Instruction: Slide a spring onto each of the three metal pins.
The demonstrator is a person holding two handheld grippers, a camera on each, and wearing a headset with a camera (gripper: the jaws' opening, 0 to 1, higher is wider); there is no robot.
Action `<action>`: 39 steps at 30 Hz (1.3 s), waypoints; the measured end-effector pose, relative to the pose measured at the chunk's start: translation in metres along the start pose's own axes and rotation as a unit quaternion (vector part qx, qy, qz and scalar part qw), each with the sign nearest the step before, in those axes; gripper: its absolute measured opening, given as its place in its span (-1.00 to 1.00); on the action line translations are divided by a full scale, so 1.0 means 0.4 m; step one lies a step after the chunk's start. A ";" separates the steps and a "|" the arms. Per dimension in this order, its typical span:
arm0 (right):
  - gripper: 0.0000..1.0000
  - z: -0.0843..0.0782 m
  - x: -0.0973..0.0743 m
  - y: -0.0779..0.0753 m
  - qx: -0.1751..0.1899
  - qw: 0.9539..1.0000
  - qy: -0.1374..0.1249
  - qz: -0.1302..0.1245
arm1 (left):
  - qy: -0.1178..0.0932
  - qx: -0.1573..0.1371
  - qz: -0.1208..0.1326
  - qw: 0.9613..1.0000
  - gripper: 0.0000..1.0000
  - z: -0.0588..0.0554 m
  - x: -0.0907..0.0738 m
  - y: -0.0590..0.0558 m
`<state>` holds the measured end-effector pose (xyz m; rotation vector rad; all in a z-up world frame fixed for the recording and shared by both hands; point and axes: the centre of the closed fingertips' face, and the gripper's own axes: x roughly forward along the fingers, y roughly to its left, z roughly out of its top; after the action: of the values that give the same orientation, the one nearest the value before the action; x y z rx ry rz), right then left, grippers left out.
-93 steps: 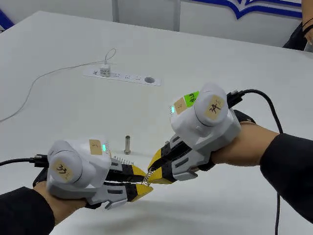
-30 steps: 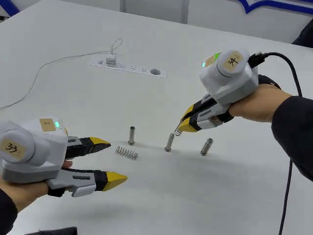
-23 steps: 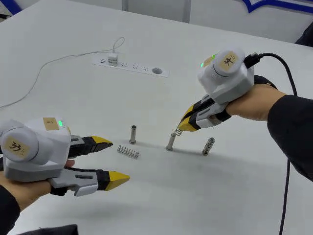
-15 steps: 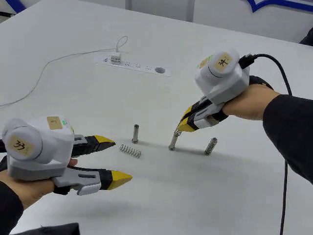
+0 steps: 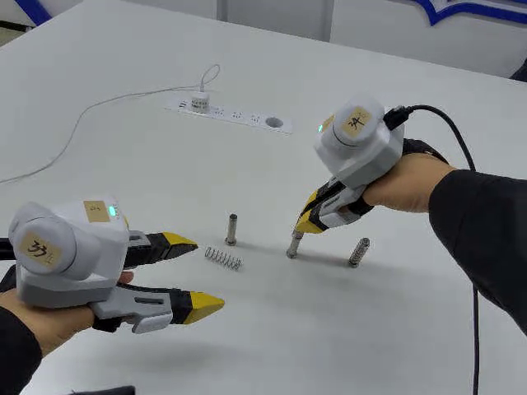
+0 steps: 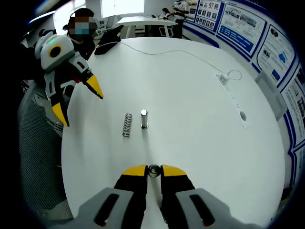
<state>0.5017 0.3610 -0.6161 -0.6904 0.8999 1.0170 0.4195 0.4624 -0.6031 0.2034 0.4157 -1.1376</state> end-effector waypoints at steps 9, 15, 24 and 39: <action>-0.76 -0.012 0.037 -0.007 0.009 1.000 0.013 -0.005 | 0.000 0.001 0.002 1.000 0.05 0.003 -0.003 0.002; -0.76 -0.024 0.062 -0.020 0.017 1.000 0.019 -0.004 | 0.001 -0.001 0.004 1.000 0.05 -0.001 -0.006 0.005; -0.76 -0.041 0.089 -0.025 0.018 0.999 0.031 -0.006 | 0.001 -0.001 0.006 1.000 0.04 0.001 -0.005 0.007; -0.67 -0.038 0.071 -0.032 0.016 0.999 0.021 -0.020 | 0.001 -0.002 0.008 1.000 0.05 0.000 -0.006 0.013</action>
<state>0.5159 0.3550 -0.6472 -0.7014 0.9333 0.9541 0.4233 0.4666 -0.6025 0.2036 0.4171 -1.1205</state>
